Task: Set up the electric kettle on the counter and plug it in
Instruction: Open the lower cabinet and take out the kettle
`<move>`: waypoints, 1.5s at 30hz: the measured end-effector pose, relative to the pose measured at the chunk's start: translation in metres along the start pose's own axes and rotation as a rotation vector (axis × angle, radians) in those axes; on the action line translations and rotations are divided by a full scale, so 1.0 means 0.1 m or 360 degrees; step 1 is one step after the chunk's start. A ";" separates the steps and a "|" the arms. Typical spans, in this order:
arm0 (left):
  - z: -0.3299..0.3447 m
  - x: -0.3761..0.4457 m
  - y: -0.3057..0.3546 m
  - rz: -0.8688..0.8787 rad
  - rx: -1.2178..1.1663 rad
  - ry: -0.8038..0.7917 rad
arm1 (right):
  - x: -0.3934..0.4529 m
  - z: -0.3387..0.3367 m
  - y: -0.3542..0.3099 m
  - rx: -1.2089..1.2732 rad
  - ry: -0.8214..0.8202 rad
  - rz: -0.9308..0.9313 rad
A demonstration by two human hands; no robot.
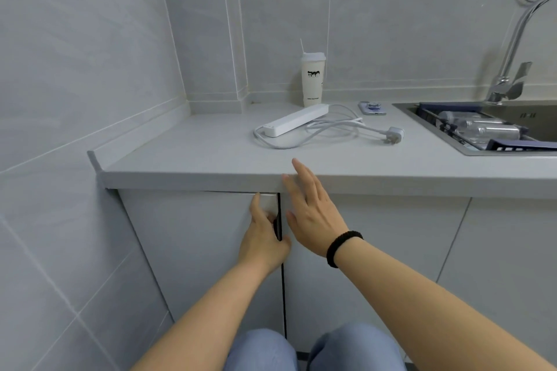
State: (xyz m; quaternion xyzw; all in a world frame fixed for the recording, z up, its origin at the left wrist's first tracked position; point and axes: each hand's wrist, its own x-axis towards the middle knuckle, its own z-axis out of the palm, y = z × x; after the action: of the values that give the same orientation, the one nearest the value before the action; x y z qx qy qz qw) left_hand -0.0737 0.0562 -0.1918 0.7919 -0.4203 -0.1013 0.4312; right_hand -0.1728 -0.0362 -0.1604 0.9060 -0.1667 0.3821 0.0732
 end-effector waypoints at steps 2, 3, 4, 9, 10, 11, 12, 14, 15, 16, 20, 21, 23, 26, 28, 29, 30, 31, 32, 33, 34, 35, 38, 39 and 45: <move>-0.05 -0.05 -0.01 0.0006 0.0040 0.0007 | -0.01 0.01 -0.07 -0.0020 -0.0048 -0.0038; -0.07 -0.07 -0.02 0.0012 0.0066 -0.0001 | -0.02 0.00 -0.08 -0.0037 -0.0073 -0.0065; -0.09 -0.10 -0.02 0.0015 0.0093 -0.0011 | -0.02 0.00 -0.08 -0.0065 -0.0090 -0.0095; -0.15 -0.30 -0.01 0.0007 0.0143 0.0076 | -0.08 -0.09 -0.14 -0.0185 -0.0165 -0.0157; -0.17 -0.36 -0.03 0.0010 0.0122 0.0116 | -0.10 -0.11 -0.17 -0.0185 -0.0185 -0.0175; -0.19 -0.42 -0.05 0.0016 0.0097 0.0152 | -0.13 -0.13 -0.20 -0.0176 -0.0210 -0.0203; -0.20 -0.47 -0.07 0.0028 0.0075 0.0180 | -0.15 -0.14 -0.23 -0.0160 -0.0229 -0.0243; -0.24 -0.56 -0.11 0.0047 0.0042 0.0210 | -0.19 -0.15 -0.32 -0.0112 -0.0244 -0.0364; -0.26 -0.61 -0.12 0.0052 0.0030 0.0213 | -0.21 -0.15 -0.37 -0.0083 -0.0256 -0.0431; -0.28 -0.65 -0.14 0.0061 0.0017 0.0222 | -0.22 -0.14 -0.42 -0.0059 -0.0262 -0.0494; -0.35 -0.82 -0.23 0.0091 -0.0060 0.0254 | -0.25 -0.11 -0.61 0.0095 -0.0192 -0.0520; -0.37 -0.86 -0.27 0.0095 -0.0062 0.0254 | -0.25 -0.11 -0.64 0.0143 -0.0177 -0.0473; -0.42 -0.94 -0.32 0.0108 -0.0066 0.0249 | -0.26 -0.11 -0.67 0.0212 -0.0168 -0.0431; -0.51 -1.04 -0.40 0.0133 -0.0081 0.0204 | -0.28 -0.09 -0.73 0.0285 -0.0163 -0.0466; -0.58 -1.10 -0.45 0.0135 -0.0112 0.0160 | -0.31 -0.07 -0.78 0.0351 -0.0150 -0.0484; -0.61 -1.12 -0.47 0.0141 -0.0129 0.0143 | -0.32 -0.06 -0.81 0.0382 -0.0144 -0.0491; -0.64 -1.15 -0.48 0.0144 -0.0140 0.0133 | -0.32 -0.06 -0.84 0.0415 -0.0140 -0.0499; -0.67 -1.18 -0.49 0.0146 -0.0145 0.0128 | -0.33 -0.06 -0.87 0.0448 -0.0138 -0.0507; -0.69 -1.22 -0.48 0.0153 -0.0142 0.0127 | -0.33 -0.06 -0.90 0.0480 -0.0140 -0.0512; -0.72 -1.25 -0.48 0.0161 -0.0138 0.0127 | -0.33 -0.07 -0.92 0.0511 -0.0141 -0.0517; -0.74 -1.27 -0.47 0.0171 -0.0134 0.0125 | -0.32 -0.08 -0.94 0.0535 -0.0140 -0.0522; -0.77 -1.30 -0.47 0.0178 -0.0128 0.0121 | -0.32 -0.08 -0.96 0.0552 -0.0138 -0.0530; -0.82 -1.34 -0.48 0.0192 -0.0102 0.0105 | -0.32 -0.11 -0.99 0.0592 -0.0128 -0.0536; -0.84 -1.35 -0.48 0.0189 -0.0096 0.0104 | -0.31 -0.12 -1.01 0.0606 -0.0127 -0.0538; -0.92 -1.43 -0.52 0.0184 -0.0067 0.0128 | -0.32 -0.11 -1.10 0.0657 -0.0111 -0.0562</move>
State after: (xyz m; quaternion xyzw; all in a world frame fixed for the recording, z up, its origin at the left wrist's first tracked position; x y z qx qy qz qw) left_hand -0.0845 0.2329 -0.2050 0.7605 -0.4456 -0.0531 0.4693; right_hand -0.1618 0.0776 -0.1765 0.9294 0.0729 0.3579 -0.0533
